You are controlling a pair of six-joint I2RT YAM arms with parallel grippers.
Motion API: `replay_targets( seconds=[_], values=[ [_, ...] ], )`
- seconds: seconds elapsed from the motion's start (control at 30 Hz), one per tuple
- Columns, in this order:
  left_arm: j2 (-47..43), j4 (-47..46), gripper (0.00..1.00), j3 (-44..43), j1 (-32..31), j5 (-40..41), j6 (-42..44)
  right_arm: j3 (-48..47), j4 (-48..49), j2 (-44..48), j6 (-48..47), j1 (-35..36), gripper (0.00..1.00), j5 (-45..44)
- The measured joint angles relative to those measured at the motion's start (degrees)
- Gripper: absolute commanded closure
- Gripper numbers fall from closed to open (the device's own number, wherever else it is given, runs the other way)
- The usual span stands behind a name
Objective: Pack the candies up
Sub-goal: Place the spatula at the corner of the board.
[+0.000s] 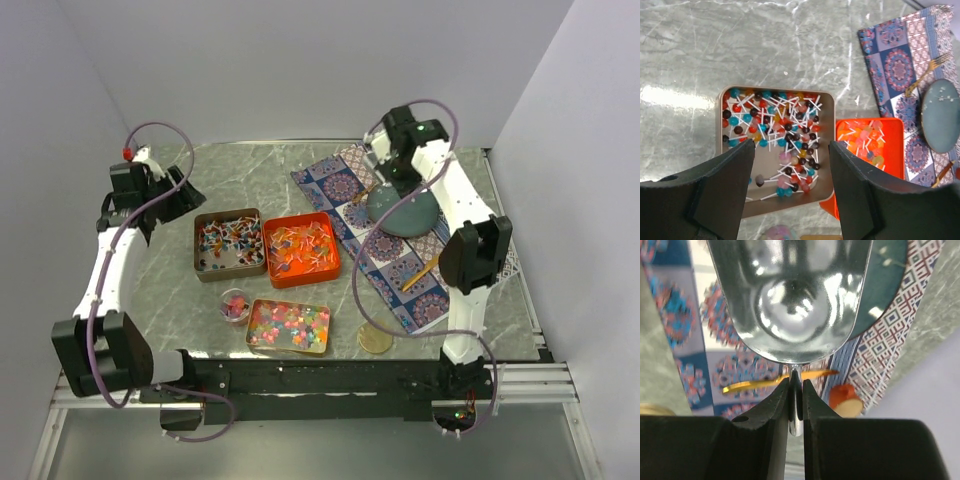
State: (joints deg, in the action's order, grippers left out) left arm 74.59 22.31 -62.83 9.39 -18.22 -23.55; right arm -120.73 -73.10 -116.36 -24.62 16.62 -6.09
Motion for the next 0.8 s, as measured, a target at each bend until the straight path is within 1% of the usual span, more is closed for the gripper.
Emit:
replay_targets(
  seconds=[0.17,0.27,0.43,0.53,0.8],
  values=[
    [5.7,1.2,0.34,-4.4,0.0,0.1,2.4,-12.5,2.2,-10.5,2.3,-10.0,1.00,2.3],
    [7.3,1.1,0.34,-5.8,0.0,-0.1,4.7,-14.7,4.8,-15.6,2.9,-16.5,1.00,2.2],
    [8.9,2.3,0.34,-7.2,-0.1,-0.9,7.5,-14.7,6.9,-21.0,3.6,-24.3,1.00,1.7],
    [10.6,2.6,0.34,-8.7,-0.1,-0.9,8.7,-15.9,7.6,-22.5,4.0,-25.7,1.00,1.7],
    [15.1,4.5,0.34,-13.6,-0.9,-0.2,11.0,-16.0,8.8,-22.9,4.6,-26.1,1.00,3.0]
  ],
)
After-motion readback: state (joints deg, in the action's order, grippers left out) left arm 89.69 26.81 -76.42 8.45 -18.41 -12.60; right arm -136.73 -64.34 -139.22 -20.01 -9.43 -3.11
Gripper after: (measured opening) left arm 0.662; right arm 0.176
